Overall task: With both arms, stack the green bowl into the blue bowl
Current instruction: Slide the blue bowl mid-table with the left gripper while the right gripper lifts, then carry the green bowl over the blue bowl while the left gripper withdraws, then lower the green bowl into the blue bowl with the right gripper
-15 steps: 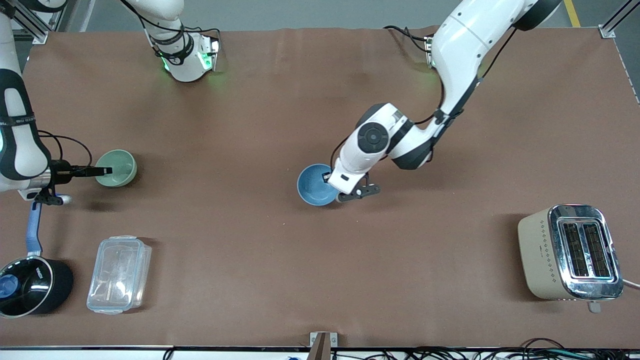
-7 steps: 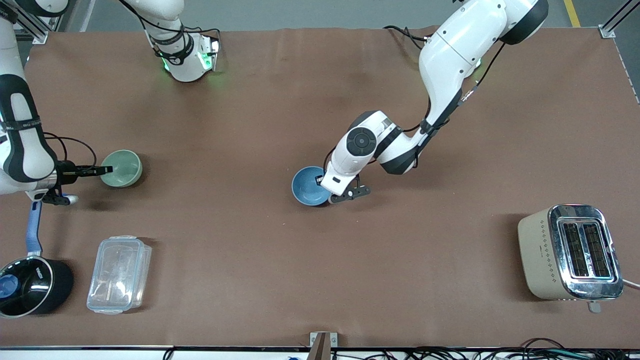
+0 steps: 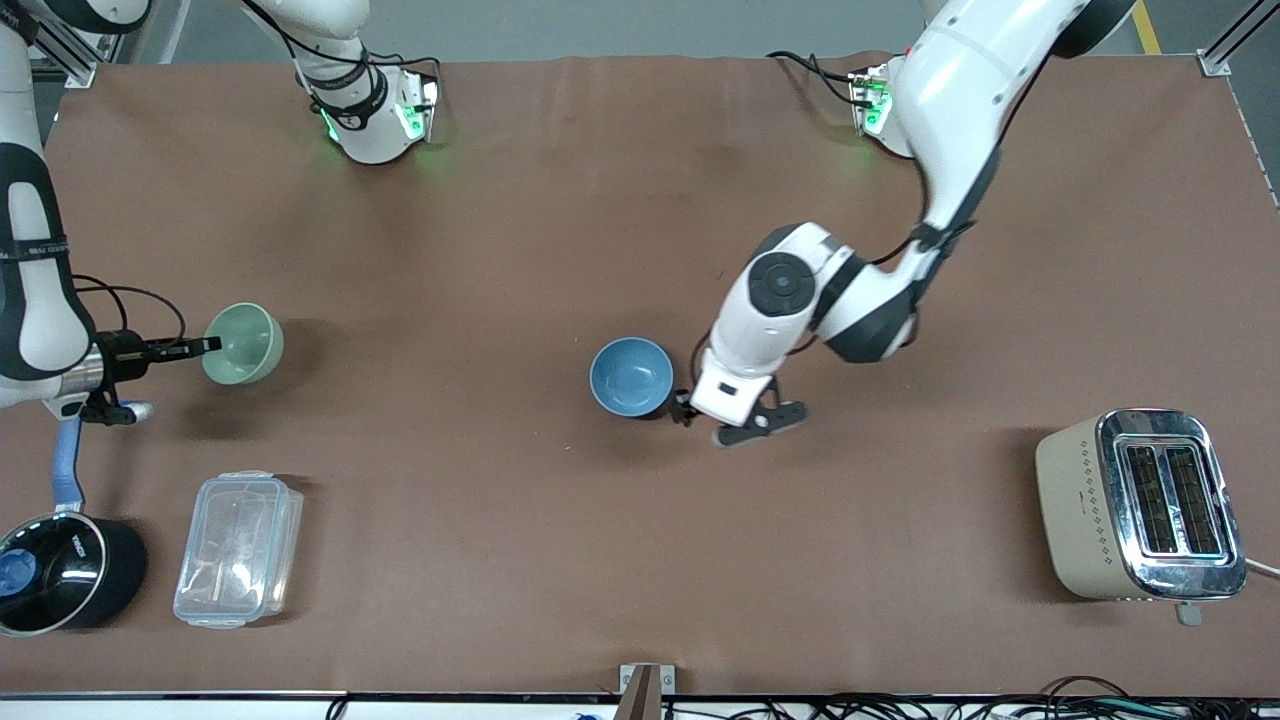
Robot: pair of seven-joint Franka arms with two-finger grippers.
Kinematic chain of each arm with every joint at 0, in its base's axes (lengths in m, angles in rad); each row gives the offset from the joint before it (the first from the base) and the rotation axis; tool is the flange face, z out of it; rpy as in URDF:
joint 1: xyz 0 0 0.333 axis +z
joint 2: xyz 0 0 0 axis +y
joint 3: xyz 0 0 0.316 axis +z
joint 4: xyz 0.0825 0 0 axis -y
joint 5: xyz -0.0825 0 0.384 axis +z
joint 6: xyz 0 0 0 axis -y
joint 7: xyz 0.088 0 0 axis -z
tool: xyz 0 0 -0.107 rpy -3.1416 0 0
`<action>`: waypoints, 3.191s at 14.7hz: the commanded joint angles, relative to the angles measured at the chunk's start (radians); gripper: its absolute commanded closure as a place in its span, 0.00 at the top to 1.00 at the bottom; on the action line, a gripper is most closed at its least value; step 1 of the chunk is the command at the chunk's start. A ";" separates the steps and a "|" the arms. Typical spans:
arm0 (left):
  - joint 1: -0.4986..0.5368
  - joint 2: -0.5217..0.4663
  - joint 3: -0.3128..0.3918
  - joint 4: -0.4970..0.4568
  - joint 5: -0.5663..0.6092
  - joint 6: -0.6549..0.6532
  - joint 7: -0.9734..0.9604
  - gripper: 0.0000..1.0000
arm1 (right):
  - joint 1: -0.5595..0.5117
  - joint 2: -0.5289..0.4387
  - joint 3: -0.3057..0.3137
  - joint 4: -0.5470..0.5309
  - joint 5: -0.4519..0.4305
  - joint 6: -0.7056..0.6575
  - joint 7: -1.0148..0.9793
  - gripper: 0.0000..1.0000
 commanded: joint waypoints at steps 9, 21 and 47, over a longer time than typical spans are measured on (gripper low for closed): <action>0.257 -0.326 -0.013 0.044 -0.037 -0.403 0.521 1.00 | 0.479 -0.086 0.016 -0.004 0.217 0.149 0.524 0.01; 0.161 -0.607 0.335 -0.114 -0.253 -0.591 1.014 1.00 | 0.779 0.082 0.017 0.210 0.226 0.332 0.889 0.02; 0.173 -0.629 0.346 -0.137 -0.269 -0.587 1.001 1.00 | 0.899 0.145 0.020 0.189 0.186 0.457 1.001 0.02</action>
